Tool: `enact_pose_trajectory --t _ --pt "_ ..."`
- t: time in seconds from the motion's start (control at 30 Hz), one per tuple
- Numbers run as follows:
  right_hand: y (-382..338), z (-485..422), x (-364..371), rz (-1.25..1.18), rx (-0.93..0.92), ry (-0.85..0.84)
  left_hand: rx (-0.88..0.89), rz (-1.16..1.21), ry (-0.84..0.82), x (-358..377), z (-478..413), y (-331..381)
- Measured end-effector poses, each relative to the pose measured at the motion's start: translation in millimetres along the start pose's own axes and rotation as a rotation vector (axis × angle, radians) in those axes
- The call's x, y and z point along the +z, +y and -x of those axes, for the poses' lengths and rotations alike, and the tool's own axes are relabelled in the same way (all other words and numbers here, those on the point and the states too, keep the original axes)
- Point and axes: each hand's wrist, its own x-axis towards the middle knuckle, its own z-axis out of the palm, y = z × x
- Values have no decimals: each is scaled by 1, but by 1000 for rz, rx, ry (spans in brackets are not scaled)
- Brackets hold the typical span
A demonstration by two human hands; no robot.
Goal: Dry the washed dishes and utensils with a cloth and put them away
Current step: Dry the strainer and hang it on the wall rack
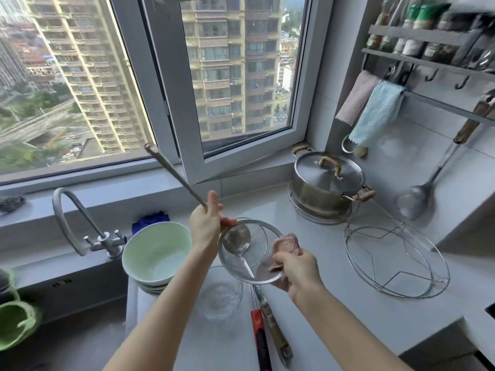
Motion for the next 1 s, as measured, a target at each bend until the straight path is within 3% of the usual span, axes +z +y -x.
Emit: enact_pose_trajectory --t 0.1,0.2,0.27,0.37,0.5,0.57,0.67,0.8,1.0 --pt "-1 -4 0 -147 39 44 28 -107 -228 3 18 -10" --pt "6 3 -2 -102 13 -26 -91 -76 -250 1 28 -11" --pt "0 6 -12 -24 -93 -61 -148 -68 -264 -6 30 -5" --pt "-27 0 -27 2 -342 -74 -211 -65 -441 -19 29 6" --pt "-57 2 -11 188 -457 -408 -201 -246 -792 -22 31 18" --pt "-58 4 5 272 -497 -439 -144 -346 -883 -12 37 22" --pt "-70 2 11 224 -463 -356 -22 -456 -878 1 44 21" --pt "-112 -12 3 73 -379 -202 17 -550 -987 3 47 14" --pt "-167 -18 2 -66 -407 -201 229 -756 -896 12 33 31"
